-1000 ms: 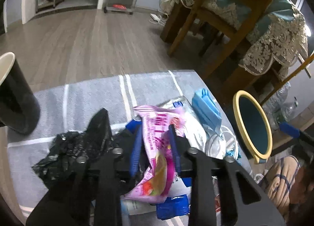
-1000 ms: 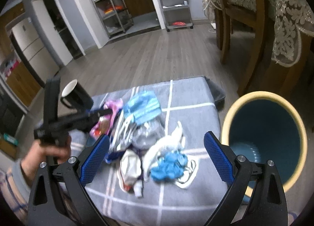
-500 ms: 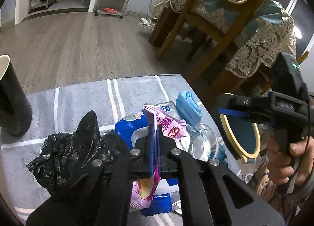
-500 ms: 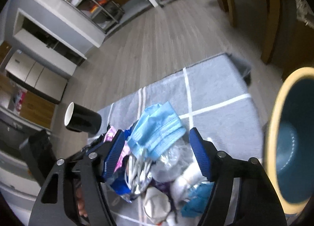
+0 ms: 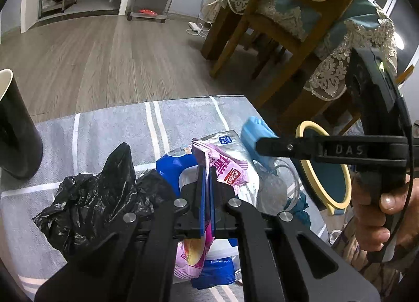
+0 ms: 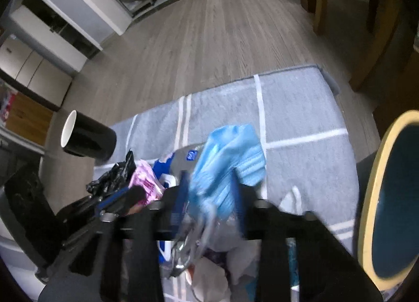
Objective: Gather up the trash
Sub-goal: 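Grasp the pink snack wrapper with the left tool while the right tool grasps a blue face mask, then carry wrapper and mask over the bin and open both tools to drop them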
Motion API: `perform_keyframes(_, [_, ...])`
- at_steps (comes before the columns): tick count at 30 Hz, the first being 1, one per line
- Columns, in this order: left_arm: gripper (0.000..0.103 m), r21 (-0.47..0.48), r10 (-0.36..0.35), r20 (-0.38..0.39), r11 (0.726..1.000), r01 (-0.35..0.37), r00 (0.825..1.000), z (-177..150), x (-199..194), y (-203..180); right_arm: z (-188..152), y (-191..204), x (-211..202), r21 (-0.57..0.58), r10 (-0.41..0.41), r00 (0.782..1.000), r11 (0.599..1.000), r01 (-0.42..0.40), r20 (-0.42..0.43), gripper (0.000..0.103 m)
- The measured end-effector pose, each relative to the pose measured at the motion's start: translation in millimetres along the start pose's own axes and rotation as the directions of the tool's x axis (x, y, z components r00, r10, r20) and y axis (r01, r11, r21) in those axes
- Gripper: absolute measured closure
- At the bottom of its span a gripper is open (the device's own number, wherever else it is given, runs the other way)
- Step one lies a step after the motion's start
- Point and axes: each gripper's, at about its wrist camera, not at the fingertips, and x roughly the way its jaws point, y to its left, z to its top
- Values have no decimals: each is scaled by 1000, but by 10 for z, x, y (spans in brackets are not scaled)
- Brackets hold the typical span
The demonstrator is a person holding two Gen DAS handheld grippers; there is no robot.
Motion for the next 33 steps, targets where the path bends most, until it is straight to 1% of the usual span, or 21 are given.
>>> perform_keyframes(2, [101,-1,1,4,1000,-1,1000,-4,-7,-6,-40,-92,-71,20,10,1000,1000,-10,14,93])
perform_keyframes(3, [101,-1,2,10,1000,-2,1000,-3,-21,-10,-52,-124,-101,25,12,1000,1000,-13,20,94])
perform_keyframes(11, [101,3,19,68,1000,-19,998,-44,-231,-79,-161,-350,-549,48,47,991,997,-54,126,96])
perform_keyframes(15, [101,11,25,93,1000,-26,995,-69,-342,-152,-286,-454,-807,39,48,984,998,-55,174,96])
perform_keyframes(18, [102,15,23,128,1000,-25,992,-80,-471,-216,-418,-545,-1000,27,39,978,999,-46,207,96])
perform_keyframes(21, [101,16,17,167,1000,-19,986,-97,-612,-303,-575,-633,-1194,4,11,970,1000,-13,242,96])
perform_keyframes(24, [101,13,7,184,1000,-10,983,-90,-679,-385,-729,-759,-1381,-11,-30,962,999,35,272,96])
perform_keyframes(28, [101,33,-4,182,999,-2,983,-81,-688,-562,-883,-971,-1588,6,-85,951,996,87,298,96])
perform_keyframes(33, [101,71,-21,167,997,9,986,-62,-609,-891,-981,-1197,-1730,24,-186,936,982,187,299,96])
